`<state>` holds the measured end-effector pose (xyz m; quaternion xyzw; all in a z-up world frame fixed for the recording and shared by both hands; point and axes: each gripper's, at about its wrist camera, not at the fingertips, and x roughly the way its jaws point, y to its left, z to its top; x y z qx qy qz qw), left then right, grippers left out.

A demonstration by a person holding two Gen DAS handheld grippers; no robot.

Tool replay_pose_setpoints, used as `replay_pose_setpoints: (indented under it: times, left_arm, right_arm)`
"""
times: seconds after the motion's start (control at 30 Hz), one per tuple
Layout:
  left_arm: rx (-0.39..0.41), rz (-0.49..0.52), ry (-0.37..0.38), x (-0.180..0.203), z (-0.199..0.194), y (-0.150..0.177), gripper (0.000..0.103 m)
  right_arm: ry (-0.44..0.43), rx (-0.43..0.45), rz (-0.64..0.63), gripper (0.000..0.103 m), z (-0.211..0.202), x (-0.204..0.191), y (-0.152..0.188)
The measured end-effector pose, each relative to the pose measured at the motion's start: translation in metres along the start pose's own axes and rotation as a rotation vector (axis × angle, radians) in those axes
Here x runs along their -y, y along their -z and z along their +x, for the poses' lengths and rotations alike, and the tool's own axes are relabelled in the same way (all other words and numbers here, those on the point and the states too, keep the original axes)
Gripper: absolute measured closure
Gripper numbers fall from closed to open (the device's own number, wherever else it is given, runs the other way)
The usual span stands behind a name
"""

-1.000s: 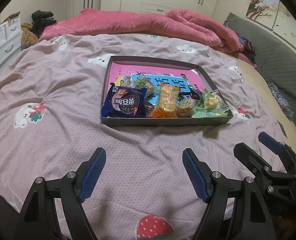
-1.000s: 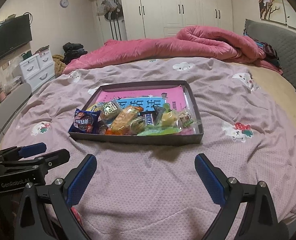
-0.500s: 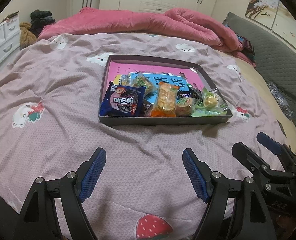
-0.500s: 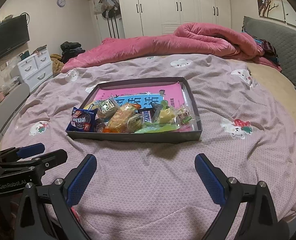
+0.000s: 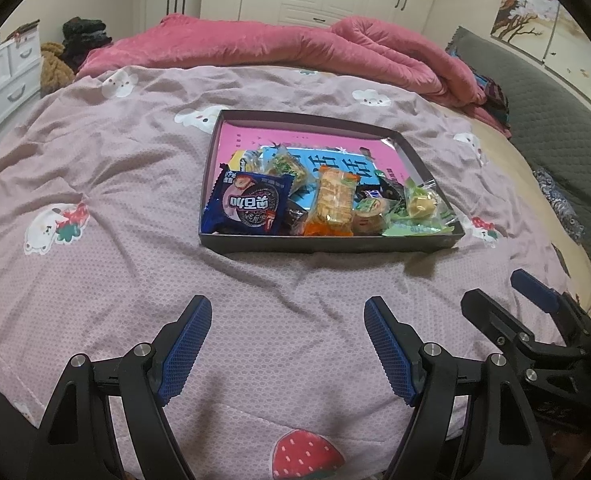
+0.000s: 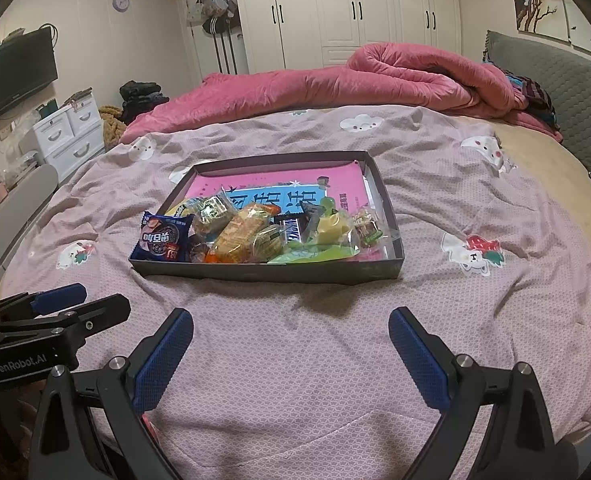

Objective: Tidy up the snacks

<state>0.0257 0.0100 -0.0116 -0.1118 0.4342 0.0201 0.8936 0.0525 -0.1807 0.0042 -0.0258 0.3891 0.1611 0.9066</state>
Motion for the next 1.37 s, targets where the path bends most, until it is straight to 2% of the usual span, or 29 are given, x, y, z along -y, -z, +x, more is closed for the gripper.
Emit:
replay_pose_setpoints:
  times: [1.0, 1.17, 1.37]
  left_arm:
    - [0.003, 0.006, -0.028, 0.0, 0.001, 0.0, 0.023]
    - [-0.02, 0.012, -0.023, 0.0, 0.012, -0.002, 0.023]
    - [0.009, -0.035, -0.048, -0.017, 0.024, -0.012, 0.023]
  right_arm:
    - [0.006, -0.009, 0.001, 0.004, 0.003, 0.002, 0.001]
    - [0.007, -0.024, 0.011, 0.004, 0.01, 0.008, 0.001]
    - [0.02, -0.027, 0.049, 0.001, 0.02, 0.021, -0.002]
